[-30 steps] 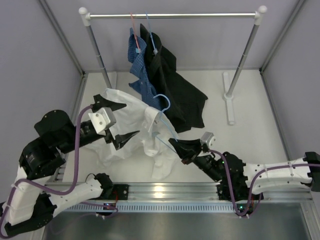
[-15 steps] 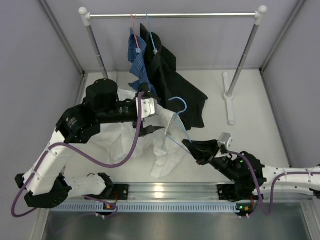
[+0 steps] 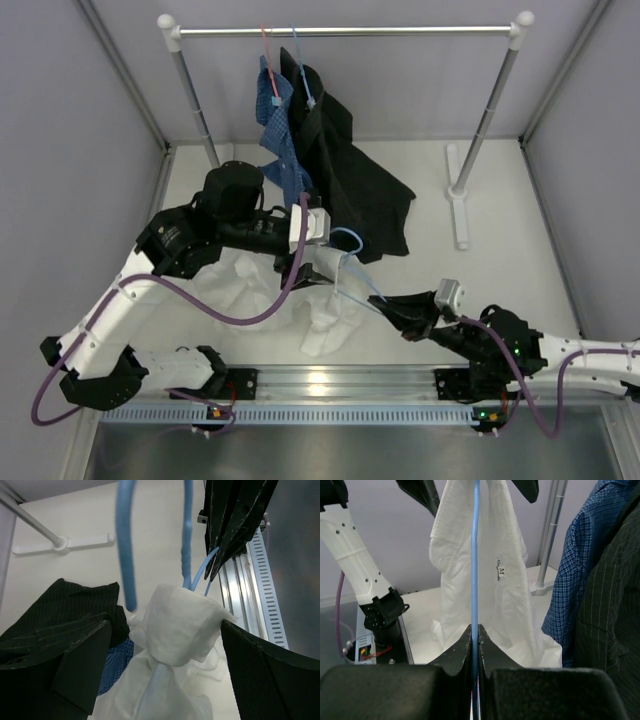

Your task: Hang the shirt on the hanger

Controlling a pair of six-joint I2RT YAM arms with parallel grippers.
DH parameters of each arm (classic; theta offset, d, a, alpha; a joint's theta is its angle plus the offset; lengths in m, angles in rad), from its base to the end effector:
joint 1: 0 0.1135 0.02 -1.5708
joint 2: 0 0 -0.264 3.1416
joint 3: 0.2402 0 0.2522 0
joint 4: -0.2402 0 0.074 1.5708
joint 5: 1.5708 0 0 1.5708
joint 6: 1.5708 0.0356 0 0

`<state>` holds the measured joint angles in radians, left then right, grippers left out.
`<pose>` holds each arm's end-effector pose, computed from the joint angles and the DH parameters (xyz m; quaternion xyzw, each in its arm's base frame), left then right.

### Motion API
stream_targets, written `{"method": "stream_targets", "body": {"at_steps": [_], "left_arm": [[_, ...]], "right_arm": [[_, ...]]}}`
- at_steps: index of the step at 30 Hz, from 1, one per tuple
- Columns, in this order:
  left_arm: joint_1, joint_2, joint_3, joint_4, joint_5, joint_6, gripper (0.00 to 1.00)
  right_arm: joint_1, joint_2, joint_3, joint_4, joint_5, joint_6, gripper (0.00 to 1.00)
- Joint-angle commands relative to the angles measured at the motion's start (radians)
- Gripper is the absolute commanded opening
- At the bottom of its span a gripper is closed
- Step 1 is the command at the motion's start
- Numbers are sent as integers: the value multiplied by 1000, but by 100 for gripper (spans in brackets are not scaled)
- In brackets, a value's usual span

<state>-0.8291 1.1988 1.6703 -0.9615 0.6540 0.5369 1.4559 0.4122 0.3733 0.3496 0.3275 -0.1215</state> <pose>0.1227 -0.1660 0.4760 0.6407 0.5256 -0.3434 0.4419 0.0260 0.1256 0.3026 -0.3196 0.5031 0.4178 0.6857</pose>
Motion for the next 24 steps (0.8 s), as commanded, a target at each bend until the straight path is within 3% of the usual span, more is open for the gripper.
{"method": "stream_targets", "body": {"at_steps": [1,6,10,24], "left_arm": [[-1,-2,-6,-3,22,-23,93],[-1,-18,-44,-3,50,-41,89],[-1,-56,-92,-3,64,-49,98],[-1,-88,-122,-3,102,-78,98]], "right_arm": [[-12,-10,32,-3,-71,-32,0],[-12,4,33,-6,-73,-50,0],[-14,-18,32,-24,-70,-63,0],[-12,-52,52,-144,-111,-70,0]]}}
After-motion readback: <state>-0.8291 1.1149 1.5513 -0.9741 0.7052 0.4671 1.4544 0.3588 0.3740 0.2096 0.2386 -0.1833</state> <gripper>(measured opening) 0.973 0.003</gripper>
